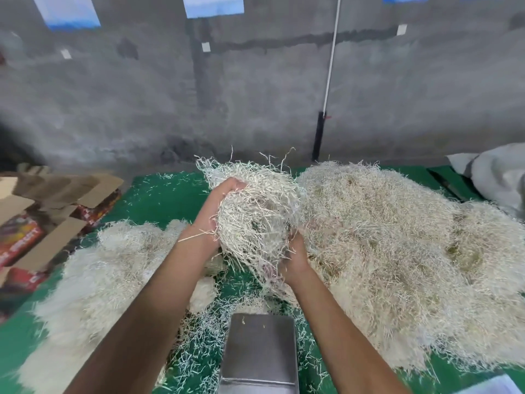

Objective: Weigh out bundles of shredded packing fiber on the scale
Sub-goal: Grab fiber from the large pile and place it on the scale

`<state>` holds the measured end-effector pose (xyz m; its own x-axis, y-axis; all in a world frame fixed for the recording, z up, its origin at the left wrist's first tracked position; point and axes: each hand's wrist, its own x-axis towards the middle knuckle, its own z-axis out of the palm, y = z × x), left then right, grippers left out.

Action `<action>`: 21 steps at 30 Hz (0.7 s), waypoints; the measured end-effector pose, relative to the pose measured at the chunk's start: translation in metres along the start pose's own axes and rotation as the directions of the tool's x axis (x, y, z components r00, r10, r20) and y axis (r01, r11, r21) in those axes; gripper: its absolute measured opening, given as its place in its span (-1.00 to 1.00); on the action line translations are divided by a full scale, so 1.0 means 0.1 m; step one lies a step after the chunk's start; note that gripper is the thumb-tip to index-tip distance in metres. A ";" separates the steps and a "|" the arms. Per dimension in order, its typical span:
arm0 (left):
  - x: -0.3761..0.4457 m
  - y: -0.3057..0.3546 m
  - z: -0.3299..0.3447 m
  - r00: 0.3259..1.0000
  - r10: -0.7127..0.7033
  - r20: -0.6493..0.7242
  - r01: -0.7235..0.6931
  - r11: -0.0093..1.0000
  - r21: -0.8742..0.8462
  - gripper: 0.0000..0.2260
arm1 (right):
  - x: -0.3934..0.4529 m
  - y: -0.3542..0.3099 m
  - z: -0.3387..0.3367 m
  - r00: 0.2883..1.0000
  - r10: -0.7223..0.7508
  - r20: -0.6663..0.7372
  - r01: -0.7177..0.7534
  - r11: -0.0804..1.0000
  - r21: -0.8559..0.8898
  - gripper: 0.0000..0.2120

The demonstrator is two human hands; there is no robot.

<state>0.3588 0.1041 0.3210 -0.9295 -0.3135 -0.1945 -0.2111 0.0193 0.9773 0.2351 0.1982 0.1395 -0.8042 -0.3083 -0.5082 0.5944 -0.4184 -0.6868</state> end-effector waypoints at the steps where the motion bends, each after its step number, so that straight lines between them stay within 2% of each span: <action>1: 0.01 -0.03 -0.08 1.000 -0.023 -0.008 0.023 0.999 -0.023 -0.75 | -0.05 -0.01 0.05 0.999 0.040 -0.010 -0.039 0.996 0.082 -0.38; 3: 0.15 -0.20 -0.19 0.995 -0.089 0.040 0.090 0.996 -0.011 -0.73 | -0.20 0.00 0.14 0.998 0.048 -0.048 -0.043 0.994 0.103 -0.36; 5: 0.16 -0.33 -0.22 0.992 -0.105 0.075 0.100 0.992 0.074 -0.26 | -0.37 0.03 0.28 1.000 -0.011 -0.018 0.011 1.000 0.011 -0.45; 6: 0.25 -0.45 -0.23 0.988 -0.154 0.008 0.153 0.986 0.064 -0.14 | -0.44 0.05 0.38 0.998 -0.061 0.034 0.062 0.997 -0.044 -0.50; 7: 0.34 -0.59 -0.26 0.981 -0.191 -0.039 0.190 0.981 -0.034 -0.17 | -0.52 0.07 0.50 0.989 -0.110 0.102 0.120 0.987 -0.102 -0.50; 8: 0.42 -0.74 -0.22 0.963 -0.251 -0.096 0.237 0.962 -0.136 -0.29 | -0.61 0.12 0.63 0.974 -0.150 0.172 0.185 0.960 -0.210 -0.44; 10: 0.46 -1.04 -0.24 0.944 -0.286 -0.166 0.191 0.882 -0.430 -0.50 | -0.73 0.29 0.82 0.925 -0.262 0.274 0.368 0.799 -0.476 -0.24; 11: 0.41 -1.11 -0.34 0.933 -0.296 -0.206 0.160 0.851 -0.501 -0.52 | -0.76 0.37 0.85 0.893 -0.338 0.298 0.450 0.696 -0.559 -0.17; 12: 0.39 -1.17 -0.42 0.928 -0.293 -0.228 0.162 0.872 -0.462 -0.53 | -0.77 0.41 0.87 0.865 -0.397 0.306 0.499 0.626 -0.599 -0.15; 13: 0.36 -1.17 -0.43 0.911 -0.350 -0.219 0.247 0.888 -0.388 -0.63 | -0.75 0.40 0.87 0.851 -0.428 0.303 0.518 0.595 -0.615 -0.15; 14: 0.36 -1.15 -0.46 0.920 -0.354 -0.167 0.300 0.912 -0.280 -0.74 | -0.72 0.36 0.85 0.852 -0.436 0.290 0.515 0.599 -0.613 -0.17; 15: 0.33 -1.21 -0.57 0.946 -0.296 -0.133 0.267 0.943 -0.197 -0.81 | -0.70 0.31 0.86 0.861 -0.432 0.269 0.500 0.619 -0.606 -0.18; 16: 0.27 -1.26 -0.69 0.971 -0.231 -0.062 0.209 0.945 -0.253 -0.85 | -0.68 0.26 0.87 0.866 -0.437 0.245 0.490 0.637 -0.595 -0.18; 17: 0.24 -1.31 -0.82 0.972 -0.234 -0.015 0.211 0.901 -0.379 -0.81 | -0.68 0.20 0.90 0.860 -0.460 0.219 0.493 0.642 -0.588 -0.18; 19: 0.26 -1.53 -0.85 0.947 -0.320 -0.006 0.256 0.767 -0.588 -0.79 | -0.67 0.10 0.97 0.835 -0.521 0.177 0.524 0.656 -0.543 -0.17; 21: 0.28 -1.79 -0.80 0.906 -0.423 -0.034 0.288 0.672 -0.682 -0.65 | -0.68 0.05 1.09 0.811 -0.565 0.152 0.559 0.671 -0.488 -0.16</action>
<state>0.3949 0.0155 0.1471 -0.7424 -0.3240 -0.5864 -0.2035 -0.7249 0.6581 0.2921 0.1240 0.2274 -0.9881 -0.1439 0.0547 -0.0500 -0.0361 -0.9981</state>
